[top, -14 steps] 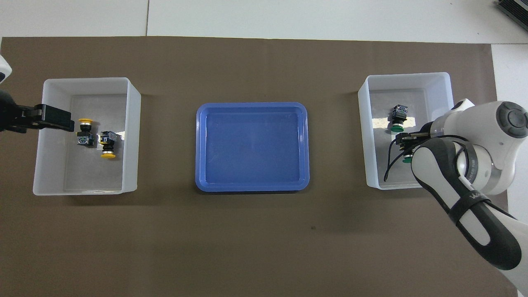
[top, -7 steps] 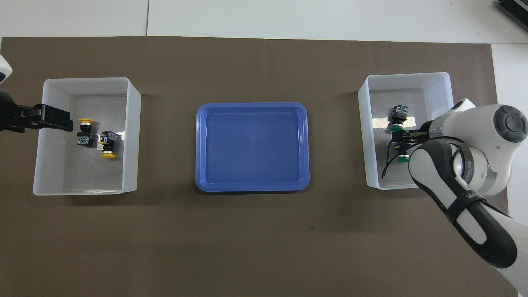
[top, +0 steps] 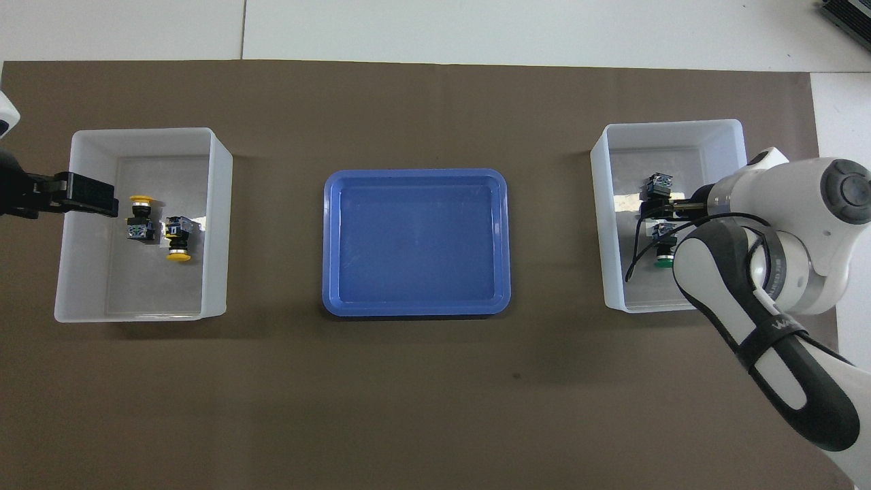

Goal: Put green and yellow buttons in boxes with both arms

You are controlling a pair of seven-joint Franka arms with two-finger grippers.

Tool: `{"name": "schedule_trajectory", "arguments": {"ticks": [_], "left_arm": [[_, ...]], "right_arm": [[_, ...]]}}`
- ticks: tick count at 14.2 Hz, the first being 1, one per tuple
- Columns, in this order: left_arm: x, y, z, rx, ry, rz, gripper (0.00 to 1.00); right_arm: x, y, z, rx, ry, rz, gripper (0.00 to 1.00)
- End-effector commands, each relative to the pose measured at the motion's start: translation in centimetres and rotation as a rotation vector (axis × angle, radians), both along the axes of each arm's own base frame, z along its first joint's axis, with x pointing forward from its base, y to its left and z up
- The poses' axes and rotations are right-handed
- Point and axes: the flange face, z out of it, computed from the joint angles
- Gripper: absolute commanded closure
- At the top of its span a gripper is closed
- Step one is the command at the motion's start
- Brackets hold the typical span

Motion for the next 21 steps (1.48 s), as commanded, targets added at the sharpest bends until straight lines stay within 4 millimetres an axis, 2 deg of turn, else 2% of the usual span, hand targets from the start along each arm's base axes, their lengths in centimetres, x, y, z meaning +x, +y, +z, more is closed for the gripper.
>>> {"name": "schedule_trajectory", "arguments": {"ticks": [1, 3, 6, 8, 12, 13, 14, 15, 21], "left_arm": [[-0.8, 0.3, 0.3, 0.021, 0.007, 0.011, 0.0], [-0.8, 0.3, 0.4, 0.02, 0.006, 0.011, 0.0], [-0.8, 0.2, 0.4, 0.018, 0.006, 0.011, 0.0], [-0.8, 0.2, 0.4, 0.016, 0.006, 0.011, 0.0], [-0.8, 0.1, 0.4, 0.015, 0.005, 0.01, 0.0], [-0.8, 0.1, 0.4, 0.015, 0.005, 0.01, 0.0], [-0.8, 0.1, 0.4, 0.015, 0.006, 0.01, 0.0], [-0.8, 0.2, 0.4, 0.015, 0.006, 0.012, 0.0], [-0.8, 0.2, 0.4, 0.013, 0.005, 0.012, 0.0]], "right_arm": [[0.5, -0.6, 6.2, -0.029, 0.037, -0.02, 0.0], [-0.3, -1.3, 10.8, -0.028, 0.045, -0.021, 0.0], [-3.2, -2.1, 16.1, -0.021, 0.037, -0.008, 0.0], [-4.4, -2.7, 19.0, -0.019, 0.049, -0.016, 0.0], [-6.2, -6.1, 24.0, -0.013, 0.059, -0.056, 0.0], [-6.6, -6.5, 23.9, -0.019, 0.082, -0.013, 0.0], [-7.0, -5.9, 23.8, -0.024, 0.109, 0.017, 0.0], [-7.7, -6.0, 24.4, -0.021, 0.117, 0.011, 0.0], [-7.8, -5.8, 23.9, -0.019, 0.115, 0.016, 0.0]]}}
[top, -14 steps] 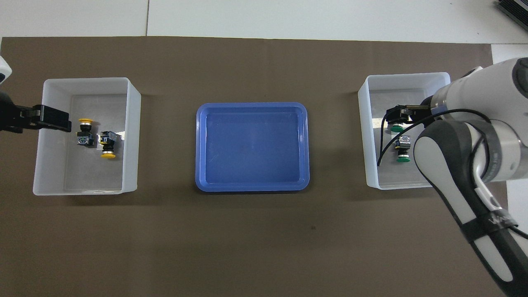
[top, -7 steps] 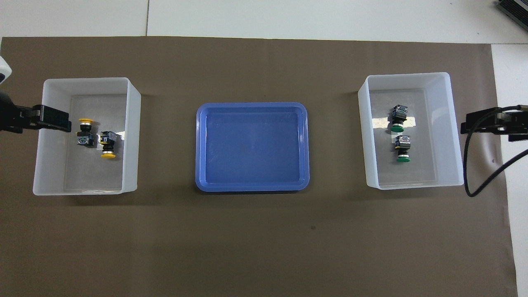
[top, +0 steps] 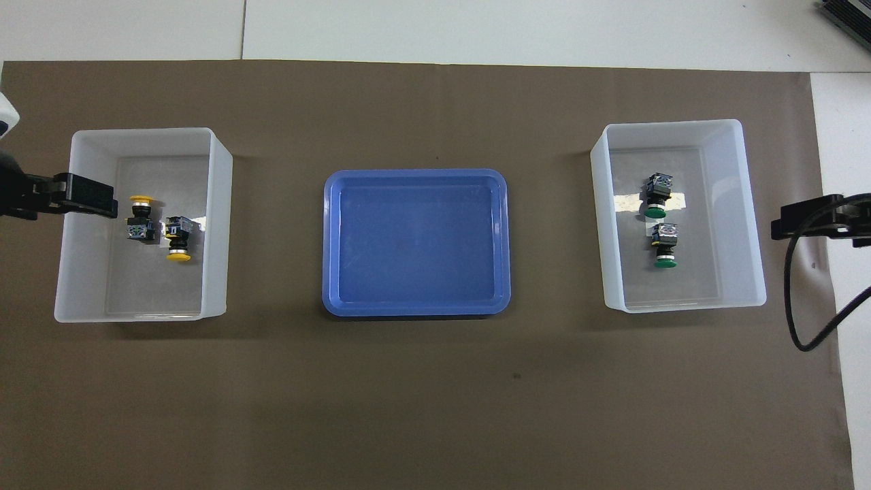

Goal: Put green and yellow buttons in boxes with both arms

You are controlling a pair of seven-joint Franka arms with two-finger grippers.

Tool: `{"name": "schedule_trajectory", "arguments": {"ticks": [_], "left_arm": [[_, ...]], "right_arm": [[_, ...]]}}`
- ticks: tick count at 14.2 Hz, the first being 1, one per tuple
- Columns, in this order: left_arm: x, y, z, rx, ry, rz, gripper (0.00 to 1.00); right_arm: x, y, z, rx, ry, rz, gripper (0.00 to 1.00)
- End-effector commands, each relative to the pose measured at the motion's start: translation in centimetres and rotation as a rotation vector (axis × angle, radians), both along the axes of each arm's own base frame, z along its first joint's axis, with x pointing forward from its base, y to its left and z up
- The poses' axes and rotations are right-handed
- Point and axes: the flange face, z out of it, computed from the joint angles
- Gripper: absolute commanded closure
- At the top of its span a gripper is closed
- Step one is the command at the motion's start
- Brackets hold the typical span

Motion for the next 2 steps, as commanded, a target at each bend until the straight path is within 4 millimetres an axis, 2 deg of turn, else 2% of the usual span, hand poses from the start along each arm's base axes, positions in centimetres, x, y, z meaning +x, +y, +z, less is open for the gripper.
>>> {"name": "schedule_trajectory", "arguments": {"ticks": [1, 2], "left_arm": [[-0.81, 0.15, 0.43, 0.013, 0.004, 0.011, 0.0], [-0.79, 0.15, 0.44, 0.013, 0.003, 0.011, 0.0]], "right_arm": [[-0.59, -0.26, -0.31, -0.016, 0.017, 0.017, 0.0], [-0.85, -0.19, -0.45, -0.015, 0.018, 0.015, 0.0]]}}
